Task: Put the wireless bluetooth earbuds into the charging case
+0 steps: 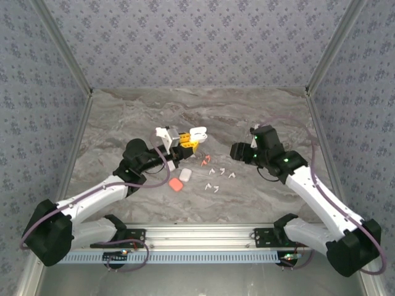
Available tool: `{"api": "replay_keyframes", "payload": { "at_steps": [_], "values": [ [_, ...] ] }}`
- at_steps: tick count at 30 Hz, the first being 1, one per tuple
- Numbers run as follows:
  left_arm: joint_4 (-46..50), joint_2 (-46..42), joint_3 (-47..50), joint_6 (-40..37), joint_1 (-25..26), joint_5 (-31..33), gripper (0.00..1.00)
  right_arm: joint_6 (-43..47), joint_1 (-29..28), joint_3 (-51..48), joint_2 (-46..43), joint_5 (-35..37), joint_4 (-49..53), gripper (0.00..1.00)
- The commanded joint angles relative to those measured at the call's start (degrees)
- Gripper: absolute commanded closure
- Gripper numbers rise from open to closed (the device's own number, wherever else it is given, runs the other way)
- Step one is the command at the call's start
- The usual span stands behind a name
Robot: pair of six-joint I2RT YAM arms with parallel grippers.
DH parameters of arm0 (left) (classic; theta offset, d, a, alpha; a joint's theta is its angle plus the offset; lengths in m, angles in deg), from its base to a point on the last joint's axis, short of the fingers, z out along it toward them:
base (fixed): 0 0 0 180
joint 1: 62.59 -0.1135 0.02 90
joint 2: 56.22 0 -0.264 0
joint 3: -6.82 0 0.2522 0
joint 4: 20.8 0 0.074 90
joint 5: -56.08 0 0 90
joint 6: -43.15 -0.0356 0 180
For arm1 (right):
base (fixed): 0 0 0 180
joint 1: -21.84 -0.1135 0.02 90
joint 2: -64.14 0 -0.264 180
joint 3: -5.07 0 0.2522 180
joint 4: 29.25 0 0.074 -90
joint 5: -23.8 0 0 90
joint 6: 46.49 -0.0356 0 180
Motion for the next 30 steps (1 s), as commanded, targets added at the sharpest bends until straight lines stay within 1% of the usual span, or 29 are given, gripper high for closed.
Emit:
{"api": "replay_keyframes", "payload": {
  "at_steps": [1, 6, 14, 23, 30],
  "values": [
    [-0.26, -2.10, 0.27, -1.35, 0.41, 0.35, 1.00, -1.55, 0.00, -2.60, 4.00, 0.52, -0.71, 0.40],
    [0.90, -3.13, 0.47, -1.82, 0.38, 0.39, 1.00, 2.64, 0.42, -4.90, 11.15, -2.16, -4.51, 0.43],
    [1.44, -3.43, 0.54, -1.50, 0.41, 0.47, 1.00, 5.38, 1.75, -5.04, 19.07, -4.45, -7.64, 0.49],
    [2.36, -3.54, 0.53, -1.56, 0.40, 0.65, 1.00, 6.60, 2.39, -5.20, 24.33, -5.98, -9.60, 0.55],
    [3.20, -3.43, 0.39, -1.74, 0.41, 0.75, 1.00, 6.23, 2.36, -5.80, 26.20, -7.62, -10.11, 0.60]
  ]
}}
